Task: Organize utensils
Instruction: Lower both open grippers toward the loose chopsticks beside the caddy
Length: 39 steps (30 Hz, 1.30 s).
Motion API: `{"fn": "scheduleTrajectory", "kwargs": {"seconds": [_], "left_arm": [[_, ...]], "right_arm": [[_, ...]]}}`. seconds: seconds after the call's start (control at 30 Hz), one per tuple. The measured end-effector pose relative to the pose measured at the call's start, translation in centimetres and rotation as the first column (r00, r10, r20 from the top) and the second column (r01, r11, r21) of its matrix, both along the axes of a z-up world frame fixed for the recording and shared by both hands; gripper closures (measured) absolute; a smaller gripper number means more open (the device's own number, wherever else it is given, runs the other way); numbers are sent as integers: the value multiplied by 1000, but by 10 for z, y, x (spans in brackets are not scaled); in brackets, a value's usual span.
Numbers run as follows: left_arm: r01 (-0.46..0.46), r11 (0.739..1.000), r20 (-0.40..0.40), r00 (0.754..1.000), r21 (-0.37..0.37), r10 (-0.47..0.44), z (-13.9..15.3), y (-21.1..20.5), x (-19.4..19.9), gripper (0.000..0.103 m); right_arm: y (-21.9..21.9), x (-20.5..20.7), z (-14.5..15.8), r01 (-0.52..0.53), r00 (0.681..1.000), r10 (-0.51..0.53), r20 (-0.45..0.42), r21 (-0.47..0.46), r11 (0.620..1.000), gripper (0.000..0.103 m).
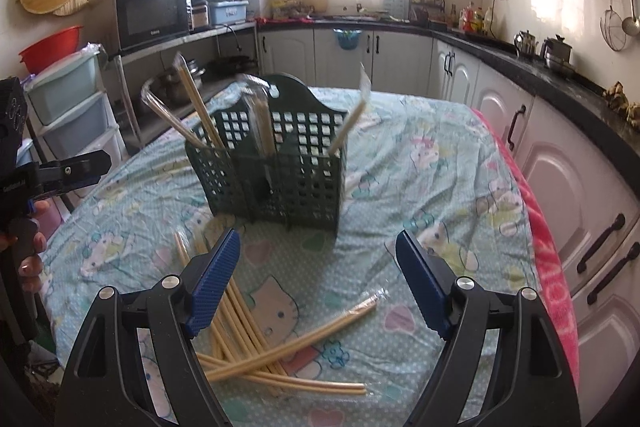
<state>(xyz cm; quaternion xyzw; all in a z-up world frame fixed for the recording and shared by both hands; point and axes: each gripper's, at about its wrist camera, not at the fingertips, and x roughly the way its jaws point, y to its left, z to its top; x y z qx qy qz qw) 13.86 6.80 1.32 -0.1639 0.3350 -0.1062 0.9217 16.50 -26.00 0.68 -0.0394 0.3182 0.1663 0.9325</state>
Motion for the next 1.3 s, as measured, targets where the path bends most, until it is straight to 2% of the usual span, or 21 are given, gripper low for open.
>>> {"fn": "scheduleTrajectory", "kwargs": {"seconds": [0.33, 0.53, 0.8, 1.13, 1.3], "left_arm": [[26, 1000, -79, 997, 1, -26, -30, -9, 8, 11], [31, 999, -126, 991, -43, -36, -48, -11, 13, 11], [54, 994, -181, 981, -92, -70, -70, -18, 19, 31], [26, 984, -234, 970, -179, -68, -91, -9, 33, 43], [-12, 973, -262, 964, -229, -50, -99, -1, 46, 51]], "right_arm": [[-8, 11, -33, 29, 996, -32, -88, -39, 999, 25], [-10, 20, -55, 29, 985, -36, -168, -47, 998, 26], [-11, 28, -70, 45, 969, -51, -243, -32, 998, 30], [-21, 49, -91, 109, 927, -90, -364, 33, 993, 41], [-23, 53, -93, 126, 917, -94, -388, 58, 990, 44]]}}
